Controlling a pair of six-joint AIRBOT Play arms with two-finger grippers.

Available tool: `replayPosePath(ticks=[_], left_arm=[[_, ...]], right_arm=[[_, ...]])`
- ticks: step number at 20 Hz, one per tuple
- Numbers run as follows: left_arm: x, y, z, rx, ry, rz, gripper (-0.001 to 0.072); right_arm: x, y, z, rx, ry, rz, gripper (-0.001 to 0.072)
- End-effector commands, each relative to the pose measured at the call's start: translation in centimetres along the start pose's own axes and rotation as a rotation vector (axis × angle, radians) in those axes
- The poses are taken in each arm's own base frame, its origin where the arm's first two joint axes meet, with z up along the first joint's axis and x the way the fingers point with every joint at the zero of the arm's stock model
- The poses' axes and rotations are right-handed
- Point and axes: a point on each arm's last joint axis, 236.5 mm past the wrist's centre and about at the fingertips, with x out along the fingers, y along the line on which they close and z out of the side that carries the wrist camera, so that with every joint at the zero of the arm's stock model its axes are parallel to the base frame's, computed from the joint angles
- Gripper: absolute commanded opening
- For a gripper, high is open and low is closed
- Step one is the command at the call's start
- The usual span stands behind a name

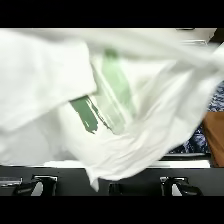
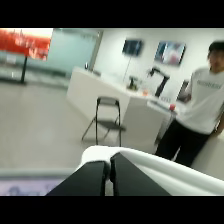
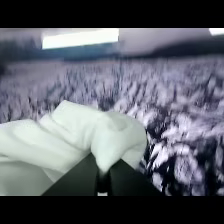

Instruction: Fold the clothes and pants, and hang the long-sleeved shirts on hangers.

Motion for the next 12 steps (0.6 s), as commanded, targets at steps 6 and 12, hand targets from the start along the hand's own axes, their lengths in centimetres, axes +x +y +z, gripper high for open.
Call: replayPosePath(ticks=[6,12], left_arm=[[9.0,21.0,-34.1,-0.504,0.660,0.329,0.0021],[10.2,22.4,-42.7,-0.769,0.771,0.354,0.0021]], right_arm=[[29.5,-4.0,-11.6,0.583,0.358,0.207,0.0044],[35.5,-1.6,-14.8,0.854,0.476,0.405,0.0045]])
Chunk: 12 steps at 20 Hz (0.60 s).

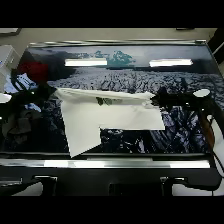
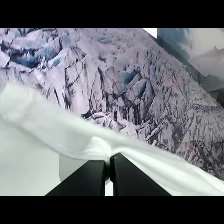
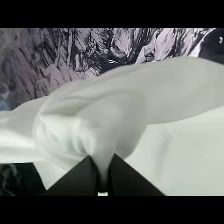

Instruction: Fold the clothes and pants, and hang the long-sleeved shirts on hangers.

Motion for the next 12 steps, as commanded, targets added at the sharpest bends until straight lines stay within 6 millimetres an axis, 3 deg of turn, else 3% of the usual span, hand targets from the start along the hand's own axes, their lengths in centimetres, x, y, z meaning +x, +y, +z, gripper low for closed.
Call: replayPosePath(ticks=[1,2,3,4,5,6,9,11,12], left_arm=[[3.1,2.2,-2.8,-0.077,0.102,-0.006,0.0021],[3.1,2.3,-2.7,-0.051,0.104,-0.008,0.0047],[2.7,2.1,-2.5,-0.048,0.107,-0.016,0.0287],[2.0,2.0,-2.3,-0.050,0.129,-0.029,0.0674],[0.9,2.7,-2.4,-0.021,0.178,-0.021,0.0716],[-0.5,4.6,-3.1,0.000,0.245,0.032,0.0714],[-3.8,12.3,-8.8,-0.088,0.494,0.310,0.0707],[-3.2,13.0,-12.1,-0.091,0.573,0.277,0.0589],[-2.4,12.5,-13.4,-0.105,0.590,0.235,0.0589]], right_arm=[[2.5,-0.6,1.0,0.106,-0.002,0.084,0.0045],[2.2,-0.4,1.4,0.089,-0.007,0.084,0.0047],[1.4,0.0,1.8,0.067,-0.002,0.094,0.0191],[0.0,0.3,2.2,0.016,0.013,0.104,0.0524],[-1.9,-0.1,2.6,-0.051,0.038,0.087,0.0712],[-3.8,-1.8,2.9,-0.086,0.057,0.019,0.0713],[-9.0,-11.1,1.7,0.005,0.128,-0.324,0.0712],[-10.2,-13.6,0.2,0.009,0.193,-0.426,0.0712],[-10.3,-13.9,0.0,0.007,0.205,-0.440,0.0711]])
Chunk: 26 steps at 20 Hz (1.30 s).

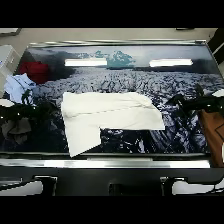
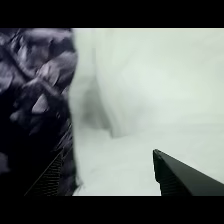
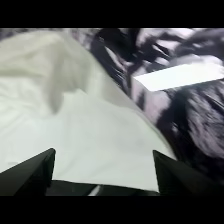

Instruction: Fold the clothes and pants, and hang the long-sleeved shirts on hangers.

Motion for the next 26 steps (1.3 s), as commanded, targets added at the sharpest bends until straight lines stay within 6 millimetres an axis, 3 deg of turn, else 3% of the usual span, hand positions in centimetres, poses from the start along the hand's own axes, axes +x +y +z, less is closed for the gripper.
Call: replayPosePath(ticks=[1,4,7,8,9,11,12,14,17,21,25,26], left_arm=[[2.7,1.7,-4.7,-0.017,0.159,-0.011,0.0589],[5.0,1.0,-5.8,-0.020,0.213,-0.038,0.0582],[5.8,1.1,-6.4,-0.015,0.239,-0.034,0.0556],[5.9,0.8,-6.6,-0.009,0.245,-0.039,0.0447],[6.0,0.5,-7.0,-0.003,0.257,-0.043,0.0442],[6.1,-0.2,-8.1,0.027,0.301,-0.056,0.0358],[6.1,-0.3,-8.4,0.032,0.310,-0.057,0.0279],[6.1,-0.2,-8.1,0.043,0.298,-0.058,0.0022],[6.1,-0.1,-7.9,0.042,0.288,-0.055,0.0018],[6.0,-0.3,-7.9,0.046,0.289,-0.057,0.0018],[6.0,-0.4,-7.9,0.043,0.288,-0.059,0.0018],[6.0,-0.4,-7.9,0.043,0.288,-0.061,0.0018]], right_arm=[[-1.5,-5.1,-2.1,0.029,0.091,-0.184,0.0710],[-1.5,-4.8,-2.4,0.030,0.102,-0.171,0.0703],[-1.6,-4.8,-2.8,0.021,0.118,-0.172,0.0700],[-1.6,-5.0,-2.8,0.020,0.120,-0.180,0.0694],[-1.6,-5.3,-2.8,0.017,0.121,-0.193,0.0693],[-1.9,-6.2,-3.0,0.010,0.130,-0.235,0.0693],[-2.0,-6.9,-3.1,0.005,0.134,-0.264,0.0692],[-2.0,-7.2,-3.2,0.004,0.140,-0.275,0.0679],[-0.9,-7.7,-3.8,0.011,0.175,-0.258,0.0677],[3.0,-6.8,-5.3,0.061,0.225,-0.113,0.0678],[4.4,-6.5,-7.2,0.058,0.306,-0.083,0.0670],[4.8,-6.2,-7.9,0.028,0.328,-0.089,0.0624]])
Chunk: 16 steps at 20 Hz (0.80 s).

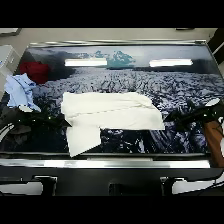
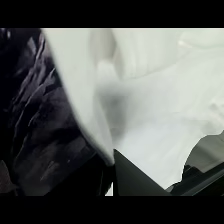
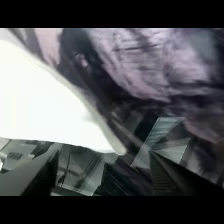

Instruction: Fold the clothes and pants, and hang the long-sleeved shirts on hangers.

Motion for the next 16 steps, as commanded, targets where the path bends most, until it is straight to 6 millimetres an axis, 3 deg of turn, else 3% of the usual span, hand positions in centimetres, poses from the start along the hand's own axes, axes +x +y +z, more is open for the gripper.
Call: replayPosePath(ticks=[1,2,3,5,7,9,10,11,12,13,14,15,16], left_arm=[[0.0,-0.1,0.0,-0.002,-0.001,-0.004,0.0018],[0.0,-0.2,0.0,-0.001,0.001,-0.005,0.0018],[-0.1,-0.3,-0.1,0.001,0.005,-0.007,0.0018],[-0.4,-0.6,-0.1,0.011,0.008,-0.011,0.0018],[-1.6,-1.8,0.8,0.050,-0.025,-0.016,0.0017],[-5.6,-5.3,3.6,0.161,-0.156,-0.020,0.0015],[-9.3,-8.5,5.4,0.269,-0.268,-0.022,0.0015],[-14.4,-12.8,6.9,0.399,-0.417,-0.021,0.0016],[-20.2,-17.6,7.5,0.535,-0.589,-0.017,0.0016],[-27.4,-23.1,6.6,0.662,-0.799,-0.023,0.0016],[-34.1,-28.2,4.2,0.771,-0.997,-0.035,0.0017],[-40.6,-32.7,0.1,0.874,-1.196,-0.050,0.0017],[-45.6,-35.8,-4.7,0.958,-1.354,-0.061,0.0017]], right_arm=[[2.2,1.0,-1.1,-0.071,0.052,-0.006,0.0609],[2.7,1.5,-0.8,-0.091,0.041,-0.020,0.0568],[3.3,2.1,-0.5,-0.092,0.024,-0.031,0.0455],[3.8,3.0,-0.6,-0.104,0.027,-0.039,0.0051],[2.8,4.2,-1.1,-0.160,0.041,-0.032,0.0042],[-1.4,6.5,0.6,-0.260,-0.078,-0.052,0.0042],[-5.1,9.0,1.9,-0.342,-0.195,-0.059,0.0042],[-9.6,12.0,2.8,-0.447,-0.334,-0.064,0.0042],[-15.3,15.9,2.8,-0.575,-0.502,-0.072,0.0042],[-21.4,19.5,1.8,-0.679,-0.686,-0.087,0.0042],[-28.3,23.0,-0.5,-0.766,-0.901,-0.110,0.0043],[-34.2,25.8,-3.8,-0.832,-1.092,-0.126,0.0043],[-39.2,27.8,-8.1,-0.888,-1.266,-0.143,0.0043]])
